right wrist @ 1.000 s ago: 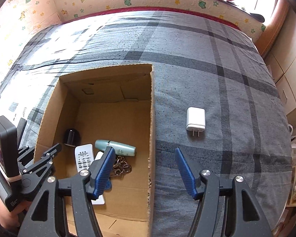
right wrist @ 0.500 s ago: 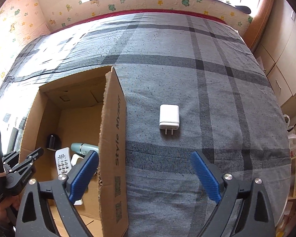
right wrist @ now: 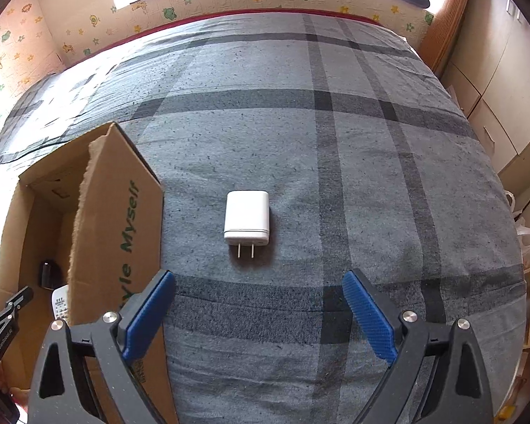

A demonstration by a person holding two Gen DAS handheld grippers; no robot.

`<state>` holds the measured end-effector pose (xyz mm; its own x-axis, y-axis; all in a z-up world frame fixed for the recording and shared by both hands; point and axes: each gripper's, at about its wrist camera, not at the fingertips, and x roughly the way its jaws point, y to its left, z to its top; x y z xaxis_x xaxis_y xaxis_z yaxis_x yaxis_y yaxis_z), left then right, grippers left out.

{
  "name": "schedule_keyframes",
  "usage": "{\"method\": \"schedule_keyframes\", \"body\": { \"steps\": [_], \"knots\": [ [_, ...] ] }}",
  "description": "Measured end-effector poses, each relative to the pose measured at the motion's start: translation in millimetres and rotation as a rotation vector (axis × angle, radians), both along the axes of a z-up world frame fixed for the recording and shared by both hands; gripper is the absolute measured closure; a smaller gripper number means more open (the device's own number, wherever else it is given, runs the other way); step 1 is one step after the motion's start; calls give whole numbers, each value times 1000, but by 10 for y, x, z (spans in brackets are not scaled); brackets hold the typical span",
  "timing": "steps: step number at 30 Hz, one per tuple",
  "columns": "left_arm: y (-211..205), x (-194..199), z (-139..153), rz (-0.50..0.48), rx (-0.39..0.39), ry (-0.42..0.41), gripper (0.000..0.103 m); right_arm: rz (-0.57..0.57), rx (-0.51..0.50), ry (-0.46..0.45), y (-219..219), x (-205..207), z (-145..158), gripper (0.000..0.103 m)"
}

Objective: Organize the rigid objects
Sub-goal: 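Withdraw the open right tool toward the larger white charger, then grasp the larger white charger with the right tool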

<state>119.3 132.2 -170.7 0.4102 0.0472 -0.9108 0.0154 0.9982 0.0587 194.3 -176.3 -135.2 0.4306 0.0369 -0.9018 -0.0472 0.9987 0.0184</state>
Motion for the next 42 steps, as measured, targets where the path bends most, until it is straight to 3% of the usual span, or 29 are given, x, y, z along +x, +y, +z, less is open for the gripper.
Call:
{"method": "schedule_keyframes", "body": {
  "steps": [15,32,35,37,38,42],
  "knots": [
    [-25,10,9,-5,10,4,87,12,-17,52,4,453,-494,3],
    [25,23,0,-2,-8,8,87,19,-20,86,177,737,-748,5],
    [23,26,-2,-1,-6,8,87,23,-20,97,207,753,-776,20],
    [36,30,-4,3,-12,9,87,29,-19,110,227,755,-797,48],
    [40,32,-7,3,-13,10,87,32,-8,116,226,755,-804,54],
    [27,37,-10,-3,2,12,87,30,1,109,218,734,-770,57]
  ]
}}
